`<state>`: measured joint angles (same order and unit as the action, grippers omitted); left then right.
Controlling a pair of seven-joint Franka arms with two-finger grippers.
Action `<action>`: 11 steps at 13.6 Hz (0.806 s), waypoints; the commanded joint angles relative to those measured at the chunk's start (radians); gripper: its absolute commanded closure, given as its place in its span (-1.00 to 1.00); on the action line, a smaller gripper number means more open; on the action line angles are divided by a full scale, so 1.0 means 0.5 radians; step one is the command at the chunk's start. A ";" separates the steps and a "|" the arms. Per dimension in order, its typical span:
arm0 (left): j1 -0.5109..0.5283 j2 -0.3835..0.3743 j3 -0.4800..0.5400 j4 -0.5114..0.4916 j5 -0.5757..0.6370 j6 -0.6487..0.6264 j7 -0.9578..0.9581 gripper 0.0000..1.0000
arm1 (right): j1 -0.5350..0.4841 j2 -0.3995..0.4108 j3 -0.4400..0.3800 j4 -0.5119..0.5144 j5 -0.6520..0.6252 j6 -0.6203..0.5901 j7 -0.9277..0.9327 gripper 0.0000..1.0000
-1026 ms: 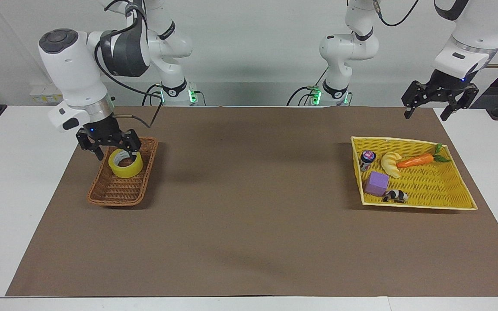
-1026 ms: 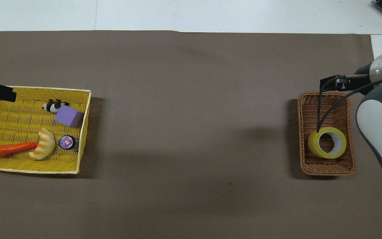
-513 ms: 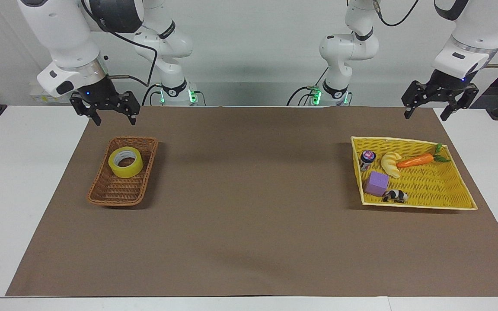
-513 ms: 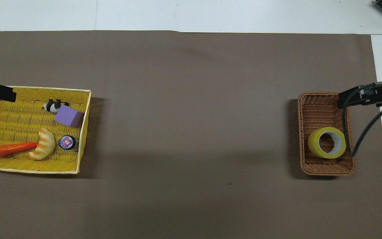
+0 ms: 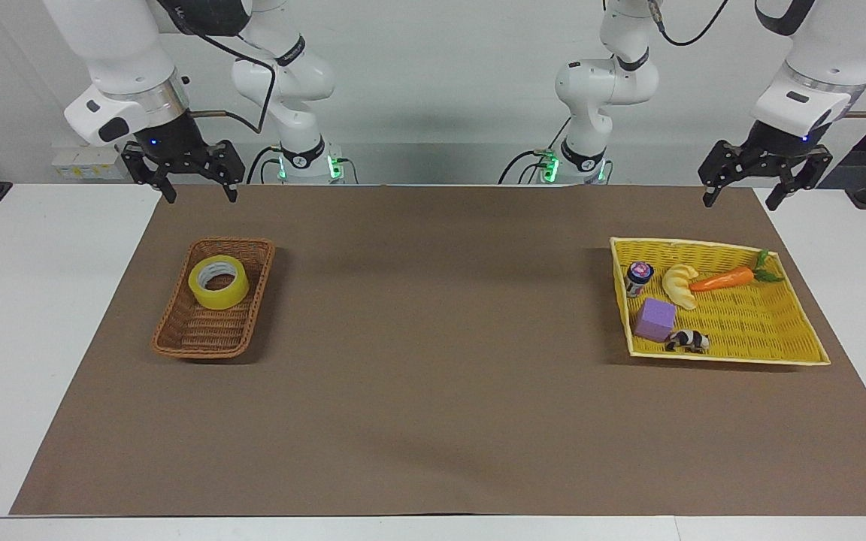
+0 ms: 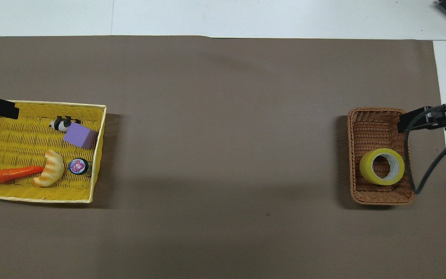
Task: Move tape to another basket
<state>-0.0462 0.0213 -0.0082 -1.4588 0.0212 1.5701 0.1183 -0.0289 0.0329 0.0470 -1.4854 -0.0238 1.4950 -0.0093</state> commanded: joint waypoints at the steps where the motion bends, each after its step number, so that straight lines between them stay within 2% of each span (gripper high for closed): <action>1: 0.025 0.000 -0.020 0.031 0.025 -0.048 0.003 -1.00 | -0.034 -0.038 0.017 -0.051 0.014 0.007 -0.052 -1.00; 11: 0.025 0.000 -0.020 0.031 0.025 -0.048 0.003 -1.00 | -0.059 -0.035 0.004 -0.048 0.029 0.017 -0.049 -1.00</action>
<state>-0.0462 0.0213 -0.0082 -1.4588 0.0212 1.5700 0.1183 -0.0353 0.0329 0.0464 -1.4883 -0.0237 1.4951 -0.0093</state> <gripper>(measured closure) 0.000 0.000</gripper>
